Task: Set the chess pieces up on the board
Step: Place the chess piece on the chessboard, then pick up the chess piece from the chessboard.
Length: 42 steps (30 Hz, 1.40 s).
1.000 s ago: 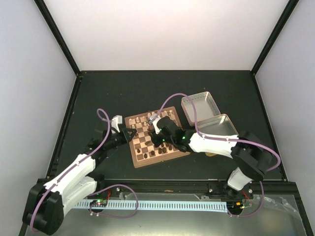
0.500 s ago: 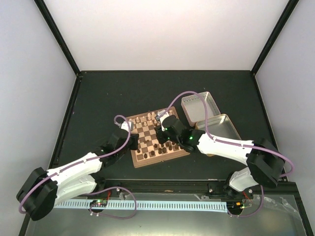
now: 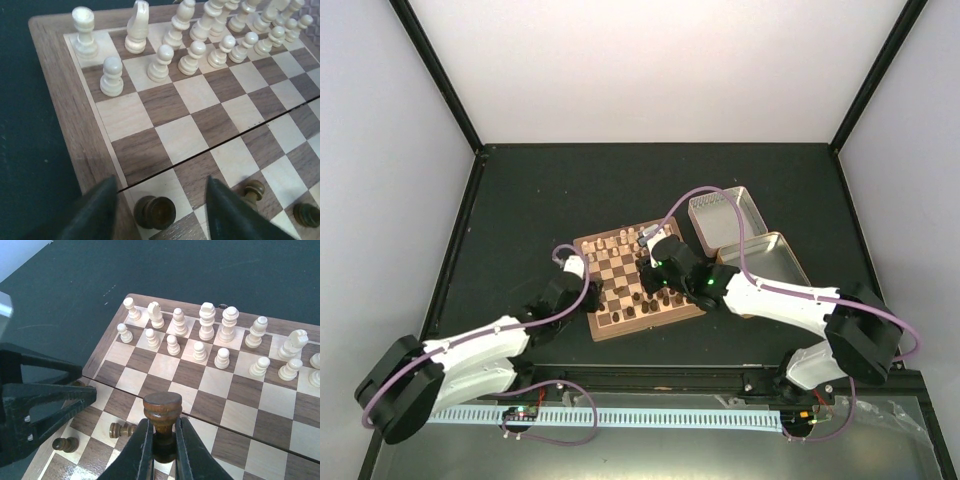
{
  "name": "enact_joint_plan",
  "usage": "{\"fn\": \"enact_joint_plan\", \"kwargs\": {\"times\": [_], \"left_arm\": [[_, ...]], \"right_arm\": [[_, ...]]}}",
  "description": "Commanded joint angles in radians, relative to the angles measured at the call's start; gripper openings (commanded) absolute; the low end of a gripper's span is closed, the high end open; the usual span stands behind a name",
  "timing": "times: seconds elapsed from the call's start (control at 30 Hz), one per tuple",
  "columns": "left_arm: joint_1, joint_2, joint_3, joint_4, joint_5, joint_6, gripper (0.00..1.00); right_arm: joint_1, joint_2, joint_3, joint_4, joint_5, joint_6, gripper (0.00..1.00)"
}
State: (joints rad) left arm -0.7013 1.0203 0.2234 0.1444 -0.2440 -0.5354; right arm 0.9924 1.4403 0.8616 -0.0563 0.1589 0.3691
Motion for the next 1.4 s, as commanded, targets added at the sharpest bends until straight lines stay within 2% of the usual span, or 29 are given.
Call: {"fn": "enact_joint_plan", "kwargs": {"times": [0.0,0.1,0.17,0.33,0.5,0.63,0.77,0.87,1.17,1.37], "left_arm": [[-0.004,-0.102,0.037,-0.109,-0.003,-0.052,0.56],[-0.002,-0.163,0.101,-0.237,-0.017,-0.104,0.66],[0.008,-0.184,0.157,-0.333,0.002,-0.128,0.68],[0.049,-0.122,0.298,-0.572,0.091,-0.176,0.62],[0.081,0.006,0.385,-0.684,0.234,-0.158,0.57],[0.095,0.125,0.456,-0.767,0.270,-0.130,0.47],[0.108,0.187,0.469,-0.751,0.252,-0.108,0.30],[0.115,0.215,0.501,-0.761,0.219,-0.095,0.25],[0.121,0.282,0.512,-0.738,0.220,-0.073,0.31],[0.123,0.303,0.537,-0.749,0.166,-0.070,0.21]], "right_arm": [[-0.006,-0.047,-0.002,-0.007,0.016,0.004,0.04],[-0.006,-0.061,0.000,-0.011,0.010,0.013,0.04],[-0.006,-0.070,-0.001,-0.015,0.008,0.020,0.04],[-0.009,-0.092,-0.009,-0.027,0.018,0.044,0.04],[-0.011,-0.105,-0.023,-0.028,0.010,0.066,0.04],[-0.012,-0.107,-0.034,-0.022,0.001,0.072,0.04],[-0.012,-0.105,-0.038,-0.017,0.001,0.071,0.04],[-0.013,-0.104,-0.039,-0.023,0.017,0.060,0.03],[-0.013,-0.100,-0.035,-0.024,0.017,0.046,0.03],[-0.013,-0.098,-0.037,-0.023,0.011,0.051,0.03]]}}
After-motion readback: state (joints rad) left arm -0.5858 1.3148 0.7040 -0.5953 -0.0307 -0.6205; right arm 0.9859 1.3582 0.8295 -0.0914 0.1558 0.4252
